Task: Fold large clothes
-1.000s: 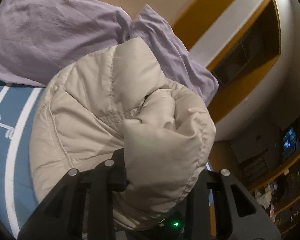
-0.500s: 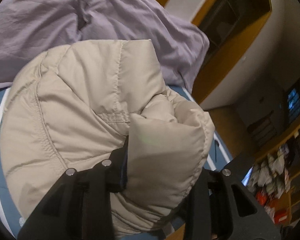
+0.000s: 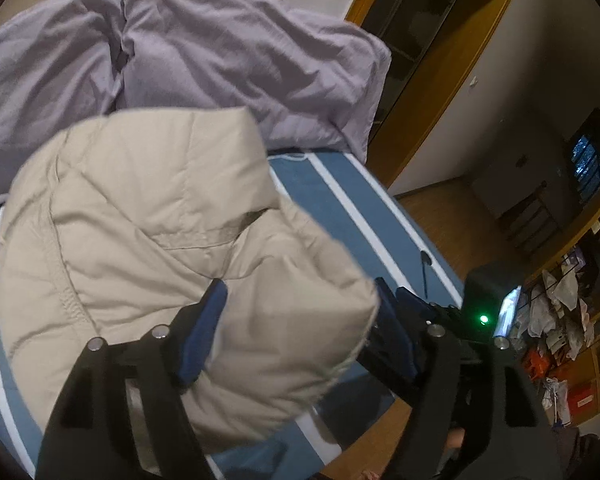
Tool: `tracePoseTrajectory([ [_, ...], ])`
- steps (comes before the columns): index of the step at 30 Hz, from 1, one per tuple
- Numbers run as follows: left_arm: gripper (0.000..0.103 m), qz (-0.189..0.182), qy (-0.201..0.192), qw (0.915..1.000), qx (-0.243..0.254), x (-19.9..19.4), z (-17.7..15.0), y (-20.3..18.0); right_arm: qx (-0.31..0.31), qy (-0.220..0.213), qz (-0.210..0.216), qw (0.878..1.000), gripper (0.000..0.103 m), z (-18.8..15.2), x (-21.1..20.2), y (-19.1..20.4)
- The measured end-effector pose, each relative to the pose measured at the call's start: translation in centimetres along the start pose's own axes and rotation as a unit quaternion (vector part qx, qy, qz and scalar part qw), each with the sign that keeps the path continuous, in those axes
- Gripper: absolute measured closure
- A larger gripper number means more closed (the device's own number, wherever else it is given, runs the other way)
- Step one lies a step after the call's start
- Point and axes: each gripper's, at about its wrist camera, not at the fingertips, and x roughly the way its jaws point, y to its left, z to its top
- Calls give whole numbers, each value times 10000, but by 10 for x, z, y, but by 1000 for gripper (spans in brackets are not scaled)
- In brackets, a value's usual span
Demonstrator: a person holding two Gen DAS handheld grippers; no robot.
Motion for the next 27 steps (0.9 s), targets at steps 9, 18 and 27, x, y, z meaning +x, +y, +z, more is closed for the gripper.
tracePoseTrajectory([
  [9, 24, 350, -564, 9977, -131, -58, 13, 32, 11, -188, -4, 9998, 37, 6, -18, 7],
  [18, 24, 1261, -467, 9875, -819, -62, 7, 116, -13, -105, -5, 9999, 37, -6, -23, 13],
  [27, 23, 1531, -227, 9824, -1045, -29, -11, 140, 58, -64, -51, 9999, 37, -5, -23, 5],
])
